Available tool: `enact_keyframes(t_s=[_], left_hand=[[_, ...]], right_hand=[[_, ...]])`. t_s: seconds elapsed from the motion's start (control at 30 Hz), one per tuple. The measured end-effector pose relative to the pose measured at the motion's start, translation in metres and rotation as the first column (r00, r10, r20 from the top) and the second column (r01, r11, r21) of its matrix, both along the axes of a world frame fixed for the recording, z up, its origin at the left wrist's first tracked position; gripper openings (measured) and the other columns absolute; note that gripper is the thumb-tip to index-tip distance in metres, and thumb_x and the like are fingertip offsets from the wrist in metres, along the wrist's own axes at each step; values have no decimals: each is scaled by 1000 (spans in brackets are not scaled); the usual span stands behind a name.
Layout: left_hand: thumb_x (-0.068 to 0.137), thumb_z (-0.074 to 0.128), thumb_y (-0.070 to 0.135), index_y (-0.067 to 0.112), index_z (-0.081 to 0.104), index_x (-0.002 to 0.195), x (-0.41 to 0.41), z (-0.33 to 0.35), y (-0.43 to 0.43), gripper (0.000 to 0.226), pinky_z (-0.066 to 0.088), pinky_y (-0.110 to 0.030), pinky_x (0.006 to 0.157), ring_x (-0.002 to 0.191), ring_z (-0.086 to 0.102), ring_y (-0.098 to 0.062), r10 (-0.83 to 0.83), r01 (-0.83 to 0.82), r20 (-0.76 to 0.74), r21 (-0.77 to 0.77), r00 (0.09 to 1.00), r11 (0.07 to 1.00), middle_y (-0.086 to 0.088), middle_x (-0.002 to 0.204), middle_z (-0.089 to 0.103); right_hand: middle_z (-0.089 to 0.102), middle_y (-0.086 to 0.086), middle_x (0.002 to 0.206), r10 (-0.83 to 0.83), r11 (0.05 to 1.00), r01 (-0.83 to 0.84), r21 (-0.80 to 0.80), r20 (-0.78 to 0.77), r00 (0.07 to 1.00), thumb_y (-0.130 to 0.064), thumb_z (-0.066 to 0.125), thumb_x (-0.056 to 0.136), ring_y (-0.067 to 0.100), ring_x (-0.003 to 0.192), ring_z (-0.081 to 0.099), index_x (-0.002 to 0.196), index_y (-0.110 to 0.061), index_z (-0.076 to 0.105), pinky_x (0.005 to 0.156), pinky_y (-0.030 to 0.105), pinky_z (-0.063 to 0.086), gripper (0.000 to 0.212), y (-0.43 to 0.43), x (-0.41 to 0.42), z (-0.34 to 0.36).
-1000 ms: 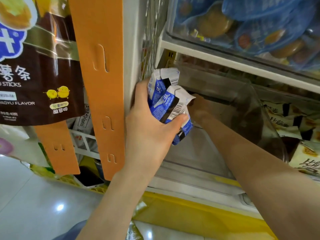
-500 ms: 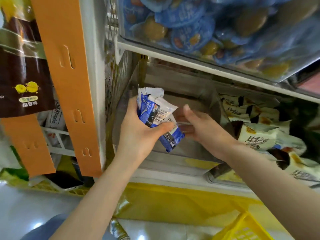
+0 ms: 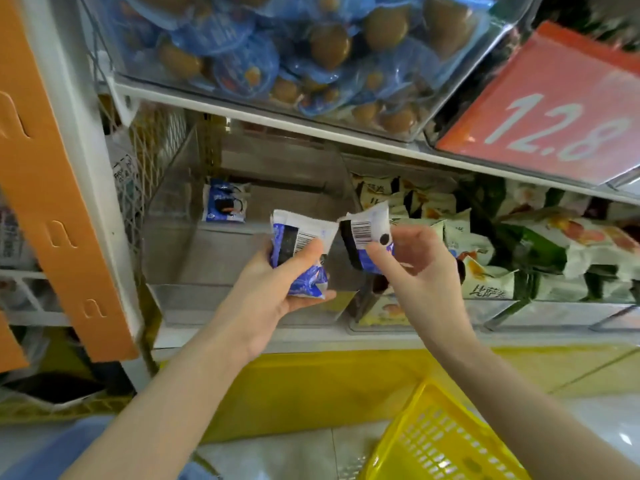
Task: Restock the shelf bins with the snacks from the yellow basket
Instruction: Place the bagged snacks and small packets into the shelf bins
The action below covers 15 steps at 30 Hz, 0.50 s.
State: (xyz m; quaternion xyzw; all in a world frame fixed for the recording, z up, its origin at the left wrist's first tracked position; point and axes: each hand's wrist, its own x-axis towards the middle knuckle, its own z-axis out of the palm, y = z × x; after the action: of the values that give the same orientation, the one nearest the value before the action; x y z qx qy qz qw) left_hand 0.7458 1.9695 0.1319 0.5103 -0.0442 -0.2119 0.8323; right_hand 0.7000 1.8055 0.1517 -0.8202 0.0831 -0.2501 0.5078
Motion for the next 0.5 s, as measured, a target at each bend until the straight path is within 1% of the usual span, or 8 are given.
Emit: enact_keyframes(t_s=[0.07, 0.13, 0.2, 0.23, 0.3, 0.37, 0.43, 0.5], left_hand=[[71, 66, 28, 8, 56, 119, -9, 0, -12, 53, 58, -32, 65, 89, 70, -22, -96, 94, -28, -55, 995, 994, -8, 102, 71], [73, 64, 28, 6, 54, 121, -14, 1, -19, 54, 58, -34, 69, 94, 68, -25, -147, 140, -43, -130, 988, 981, -12, 106, 70], [70, 66, 27, 5, 54, 122, -15, 1, -23, 57, 58, -36, 73, 96, 68, -26, -151, 138, -57, -178, 987, 974, -14, 107, 69], [68, 68, 25, 6, 55, 122, -15, 1, -24, 59, 58, -38, 75, 96, 68, -26, -145, 133, -55, -184, 988, 974, -13, 107, 69], [63, 71, 21, 10, 56, 121, -16, -2, -26, 61, 57, -41, 77, 96, 68, -26, -132, 127, -25, -157, 991, 979, -12, 108, 69], [60, 73, 19, 10, 56, 121, -17, -4, -26, 64, 57, -42, 76, 95, 68, -28, -134, 132, -2, -120, 991, 984, -12, 108, 69], [61, 72, 20, 7, 57, 118, -15, -5, -23, 60, 58, -38, 69, 92, 69, -28, -156, 155, 4, -119, 988, 981, -13, 105, 70], [65, 69, 20, 5, 58, 116, -12, -6, -17, 54, 57, -34, 65, 90, 69, -27, -211, 211, 11, -114, 977, 971, -14, 102, 71]], right_hand=[[64, -17, 91, -2, 973, 13, -229, 51, 999, -35, 71, 76, -3, 88, 60, 92, -33, 57, 74, 11, 48, 21, 0, -9, -7], [60, -14, 99, 66, 904, -34, -425, 60, 996, -30, 69, 79, -2, 94, 56, 99, -27, 57, 79, 13, 47, 23, 0, -17, -15], [57, -8, 106, 120, 852, -64, -519, 75, 990, -22, 65, 85, -1, 98, 52, 106, -19, 59, 83, 17, 46, 22, -1, -23, -20], [56, -7, 108, 137, 843, -70, -533, 87, 987, -18, 63, 87, -1, 100, 51, 108, -16, 60, 84, 17, 45, 21, -3, -26, -21], [55, -6, 110, 165, 855, -88, -510, 108, 980, -10, 57, 90, -1, 104, 51, 107, -15, 62, 85, 16, 46, 19, -6, -32, -21], [55, -7, 111, 176, 898, -113, -425, 111, 978, -6, 58, 89, -2, 105, 52, 105, -22, 63, 82, 13, 47, 23, -7, -35, -16], [52, -14, 111, 147, 943, -121, -310, 63, 987, -11, 66, 83, -5, 98, 53, 110, -36, 54, 76, 9, 47, 38, -9, -35, -9], [51, -26, 109, 121, 955, -142, -260, -94, 988, -23, 72, 77, -8, 88, 53, 124, -39, 42, 70, 6, 45, 58, -11, -33, 1]])
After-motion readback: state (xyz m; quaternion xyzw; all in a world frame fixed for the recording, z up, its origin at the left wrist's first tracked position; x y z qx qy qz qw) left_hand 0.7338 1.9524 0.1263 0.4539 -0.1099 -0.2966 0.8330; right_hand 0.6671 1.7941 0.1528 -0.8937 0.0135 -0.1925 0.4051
